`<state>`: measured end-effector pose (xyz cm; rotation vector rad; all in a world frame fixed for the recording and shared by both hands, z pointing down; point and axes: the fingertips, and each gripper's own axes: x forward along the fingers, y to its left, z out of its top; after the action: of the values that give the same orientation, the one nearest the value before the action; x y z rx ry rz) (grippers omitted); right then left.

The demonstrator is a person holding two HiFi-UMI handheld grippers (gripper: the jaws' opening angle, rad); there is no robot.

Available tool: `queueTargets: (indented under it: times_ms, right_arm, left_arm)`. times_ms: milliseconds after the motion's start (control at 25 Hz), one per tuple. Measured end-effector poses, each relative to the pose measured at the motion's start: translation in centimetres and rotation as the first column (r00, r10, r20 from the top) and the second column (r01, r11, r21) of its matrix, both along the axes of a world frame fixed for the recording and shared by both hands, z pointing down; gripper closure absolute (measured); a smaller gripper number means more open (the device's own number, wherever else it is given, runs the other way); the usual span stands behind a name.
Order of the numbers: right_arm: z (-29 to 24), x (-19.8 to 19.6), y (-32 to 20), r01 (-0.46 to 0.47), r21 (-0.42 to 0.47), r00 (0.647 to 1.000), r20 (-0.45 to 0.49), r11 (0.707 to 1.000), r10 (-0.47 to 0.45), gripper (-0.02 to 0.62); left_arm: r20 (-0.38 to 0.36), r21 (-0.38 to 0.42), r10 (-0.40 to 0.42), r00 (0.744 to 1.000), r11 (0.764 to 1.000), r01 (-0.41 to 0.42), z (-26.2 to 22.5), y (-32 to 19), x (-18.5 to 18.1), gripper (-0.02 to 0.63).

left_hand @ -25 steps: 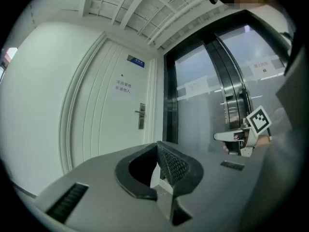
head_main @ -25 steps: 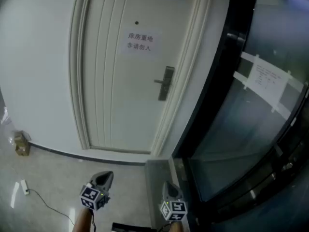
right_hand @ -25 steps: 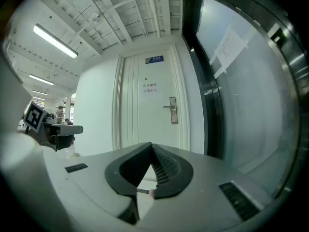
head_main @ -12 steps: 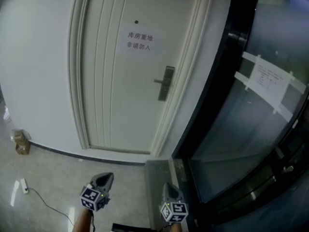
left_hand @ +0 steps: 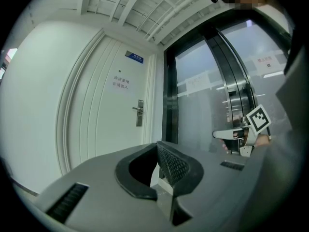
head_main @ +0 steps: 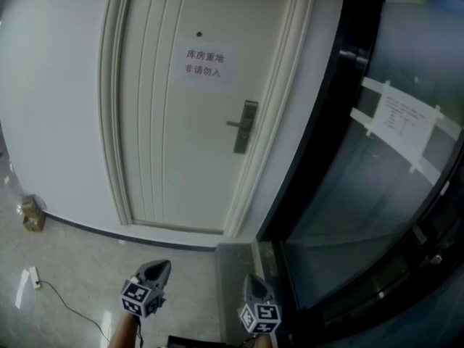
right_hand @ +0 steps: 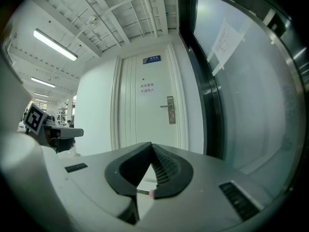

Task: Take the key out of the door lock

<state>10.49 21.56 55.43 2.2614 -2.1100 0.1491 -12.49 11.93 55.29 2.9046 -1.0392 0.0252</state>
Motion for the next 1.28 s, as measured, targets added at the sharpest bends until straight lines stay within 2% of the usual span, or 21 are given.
queueTargets:
  times_ms: [360,680,1280]
  right_arm:
    - [0.6,2.5,-0.1,0.02,0.004,1.0,0.013,1.0,-0.02,0.583]
    - [1.0,4.0,-2.3,0.018,0.004,1.0,0.021,1.0,-0.018,0.583]
    - [0.0,7.9,-14.3,-0.023,0.012,1.0,0.011,1.0,0.022,0.583]
  left_arm:
    - [0.007,0.002,-0.023,1.0,1.0,0.023,0.3,0.4,2.2,0.597]
    - [0.011,-0.001,-0.013,1.0,1.0,0.013,0.7,-2.1,4.2,0.597]
    - [-0.002,0.002,0.029,1.0,1.0,-0.029,-0.8,-15.4,8.2,0.597]
